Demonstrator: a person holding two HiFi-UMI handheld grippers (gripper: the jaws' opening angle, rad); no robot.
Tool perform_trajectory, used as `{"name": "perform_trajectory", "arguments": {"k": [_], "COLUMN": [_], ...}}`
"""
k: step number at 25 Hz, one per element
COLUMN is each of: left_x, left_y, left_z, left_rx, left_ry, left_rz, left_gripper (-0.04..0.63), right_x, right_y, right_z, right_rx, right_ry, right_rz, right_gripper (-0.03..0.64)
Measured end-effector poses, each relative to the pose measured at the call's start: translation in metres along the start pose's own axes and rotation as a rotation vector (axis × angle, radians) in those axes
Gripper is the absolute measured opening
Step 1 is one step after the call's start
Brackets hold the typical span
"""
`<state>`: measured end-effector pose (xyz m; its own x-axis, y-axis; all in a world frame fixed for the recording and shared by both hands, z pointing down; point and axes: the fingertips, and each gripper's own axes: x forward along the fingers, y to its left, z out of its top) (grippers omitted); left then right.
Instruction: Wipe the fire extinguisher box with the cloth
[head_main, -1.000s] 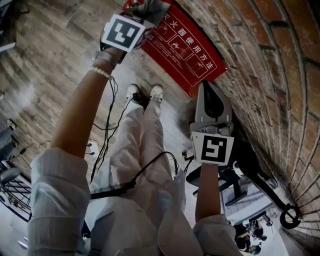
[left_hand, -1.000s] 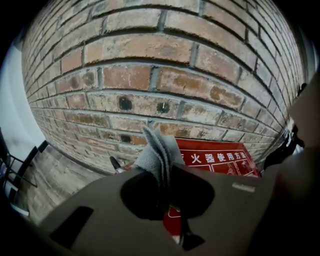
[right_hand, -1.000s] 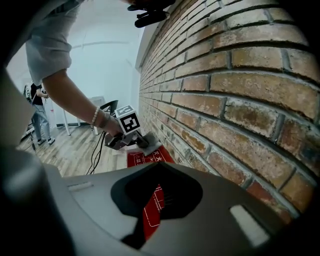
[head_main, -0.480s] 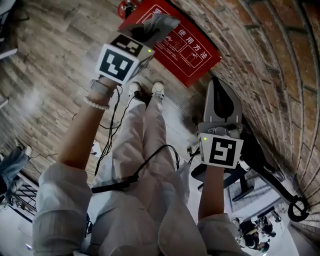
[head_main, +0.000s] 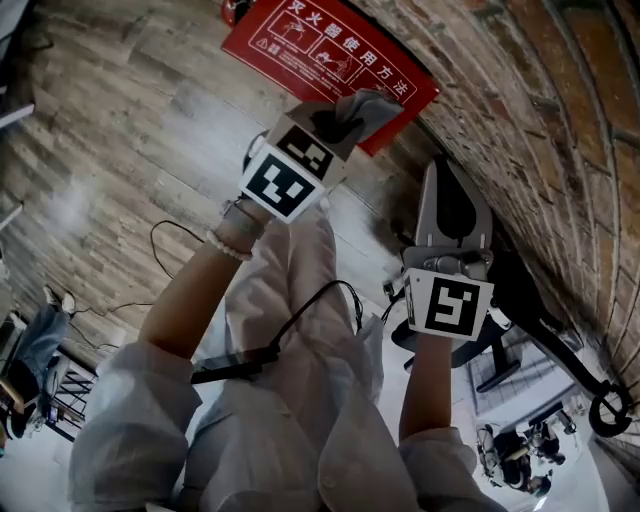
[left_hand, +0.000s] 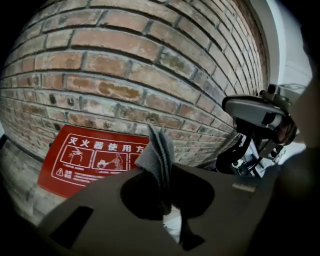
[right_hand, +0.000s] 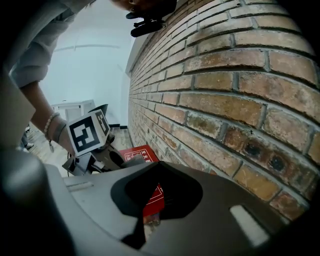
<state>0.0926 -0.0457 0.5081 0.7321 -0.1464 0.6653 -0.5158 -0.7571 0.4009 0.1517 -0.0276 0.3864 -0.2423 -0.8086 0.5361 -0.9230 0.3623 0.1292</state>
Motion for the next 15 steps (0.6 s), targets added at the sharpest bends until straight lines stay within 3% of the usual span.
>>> {"name": "perform_trajectory", "arguments": {"k": [6,15], "left_x": [0.030,0.065], "left_y": [-0.030,-0.027], "left_z": [-0.029,-0.068], "left_rx": [0.029,0.034], "left_ry": [0.079,0.172], "left_rz": [-0.047,-0.012], "left_gripper": [0.011,0.011], "right_x": [-0.004,-0.002], "right_y": [-0.003,-0.002], "right_z": [-0.007,-0.022], "right_rx": [0.011,0.021], "right_ry": [0.007,0.025], "right_rz": [0.000,0.016], "right_gripper": [0.006,0.006]}}
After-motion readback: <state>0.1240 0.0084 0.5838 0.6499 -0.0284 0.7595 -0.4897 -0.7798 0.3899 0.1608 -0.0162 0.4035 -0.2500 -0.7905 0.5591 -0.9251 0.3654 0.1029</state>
